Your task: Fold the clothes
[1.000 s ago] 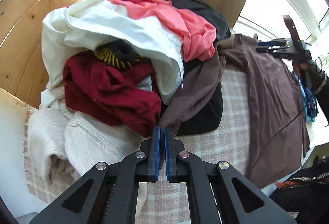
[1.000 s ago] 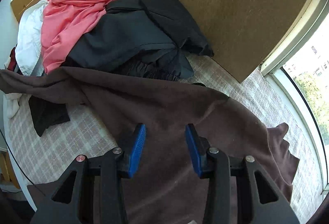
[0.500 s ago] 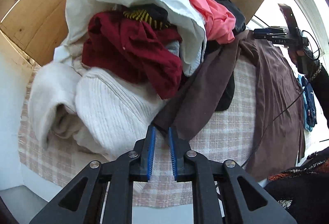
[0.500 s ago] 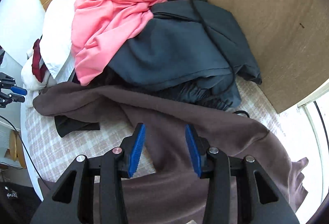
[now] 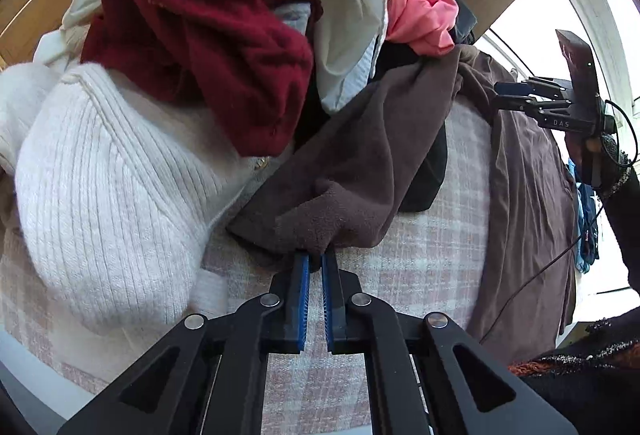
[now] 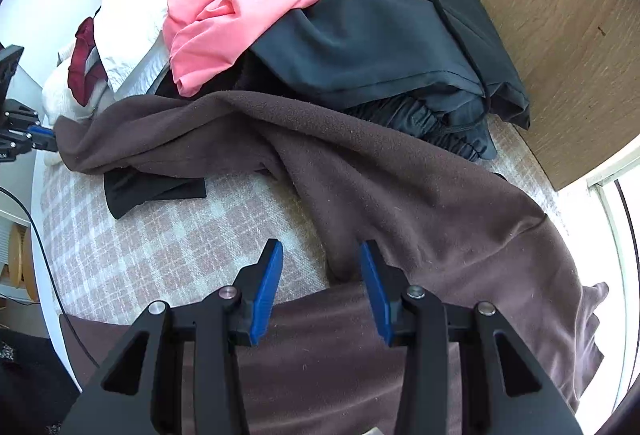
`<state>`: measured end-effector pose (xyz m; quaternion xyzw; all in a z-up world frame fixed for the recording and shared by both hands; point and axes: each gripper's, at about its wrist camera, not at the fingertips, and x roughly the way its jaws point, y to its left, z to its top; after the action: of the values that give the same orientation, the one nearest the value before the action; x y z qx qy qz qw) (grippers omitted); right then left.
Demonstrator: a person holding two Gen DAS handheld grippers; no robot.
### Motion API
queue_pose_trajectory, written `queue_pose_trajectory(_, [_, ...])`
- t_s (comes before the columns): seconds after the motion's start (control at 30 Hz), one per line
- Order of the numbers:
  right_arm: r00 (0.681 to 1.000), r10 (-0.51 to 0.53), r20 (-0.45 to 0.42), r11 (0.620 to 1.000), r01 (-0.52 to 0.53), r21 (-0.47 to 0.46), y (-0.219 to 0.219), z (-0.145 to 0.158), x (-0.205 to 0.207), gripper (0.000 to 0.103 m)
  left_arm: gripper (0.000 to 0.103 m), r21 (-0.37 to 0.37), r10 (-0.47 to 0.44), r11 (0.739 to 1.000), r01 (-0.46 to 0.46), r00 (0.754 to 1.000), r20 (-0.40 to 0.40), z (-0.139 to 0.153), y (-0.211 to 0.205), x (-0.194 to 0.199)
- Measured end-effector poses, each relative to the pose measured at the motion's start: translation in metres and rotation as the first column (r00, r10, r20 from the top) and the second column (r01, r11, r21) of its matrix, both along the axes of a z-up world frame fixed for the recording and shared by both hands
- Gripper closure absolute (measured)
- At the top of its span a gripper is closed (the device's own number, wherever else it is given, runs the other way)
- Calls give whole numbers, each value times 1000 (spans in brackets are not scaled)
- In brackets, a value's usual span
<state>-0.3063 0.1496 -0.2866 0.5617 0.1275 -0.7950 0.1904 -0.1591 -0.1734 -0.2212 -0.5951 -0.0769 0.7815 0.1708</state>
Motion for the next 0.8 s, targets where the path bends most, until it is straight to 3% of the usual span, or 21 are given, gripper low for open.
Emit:
queue_pose_trajectory(0.13, [1000,-17,8,1000,17,15,13,-5,5,63,98,18,19,1000,-18,999,-49,30,-10,4])
queue_pose_trajectory(0.3, [1000,8,13,999,-9,42,15,-14,8,63,98,45,63,997,-57,985,-159,91,-28,-1])
queue_pose_trajectory(0.5, [999,43,23,995,-45,86,18,-29,7,64,103,-61,38,997,-56,964,-265,148,-32,-24])
queue_pose_trajectory(0.53, [999,29,35,997,-31,64,24,-27,8,71,103,-66,41,996,-61,961,-273,153,-32,-28])
queue_pose_trajectory(0.63, [999,-8,41,1000,8,6,42,-16,13,74,103,-50,44,997,-61,958,-282,157,-33,-32])
queue_pose_trajectory(0.8, [1000,-11,10,1000,11,21,51,-4,24,74,102,-90,31,995,-47,985,-167,107,-26,-12])
